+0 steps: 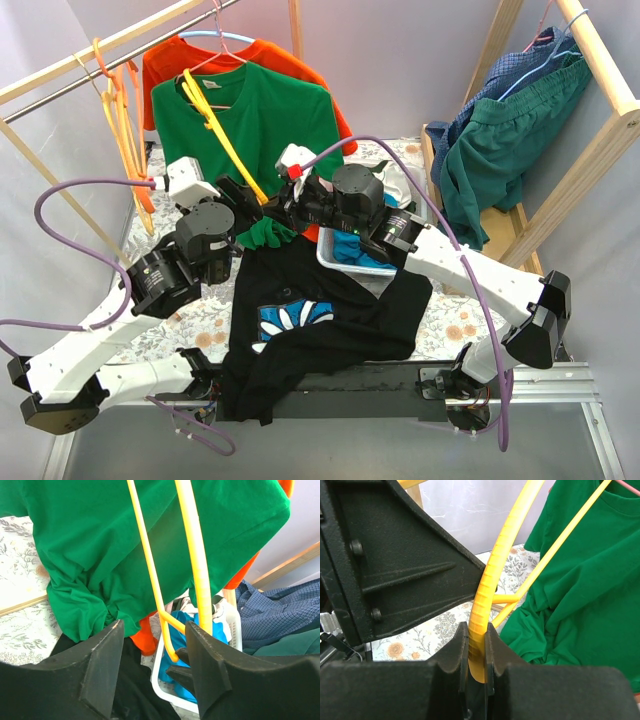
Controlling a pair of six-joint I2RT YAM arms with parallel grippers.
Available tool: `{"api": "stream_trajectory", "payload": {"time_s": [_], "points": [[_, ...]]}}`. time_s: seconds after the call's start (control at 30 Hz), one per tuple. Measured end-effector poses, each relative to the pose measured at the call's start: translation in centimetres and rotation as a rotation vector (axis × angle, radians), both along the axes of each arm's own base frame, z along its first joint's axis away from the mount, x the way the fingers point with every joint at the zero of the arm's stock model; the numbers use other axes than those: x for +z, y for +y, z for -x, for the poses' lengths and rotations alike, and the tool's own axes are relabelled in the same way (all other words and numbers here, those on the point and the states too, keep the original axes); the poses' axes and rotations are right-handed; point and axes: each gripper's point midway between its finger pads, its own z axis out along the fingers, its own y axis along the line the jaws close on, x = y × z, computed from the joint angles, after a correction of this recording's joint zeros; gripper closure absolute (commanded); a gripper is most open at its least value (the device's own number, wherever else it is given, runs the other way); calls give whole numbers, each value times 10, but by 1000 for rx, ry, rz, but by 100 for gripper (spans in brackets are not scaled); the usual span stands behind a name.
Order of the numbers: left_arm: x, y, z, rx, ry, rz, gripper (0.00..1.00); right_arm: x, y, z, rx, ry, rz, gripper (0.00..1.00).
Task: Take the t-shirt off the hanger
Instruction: Place the hanger at the clothesline.
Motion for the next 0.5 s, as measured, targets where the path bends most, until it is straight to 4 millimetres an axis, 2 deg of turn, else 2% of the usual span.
{"api": "stream_trajectory", "payload": {"time_s": [0.5], "points": [[0, 4, 3, -11, -25, 35, 43, 1, 3, 4, 33, 16, -14, 99]]}}
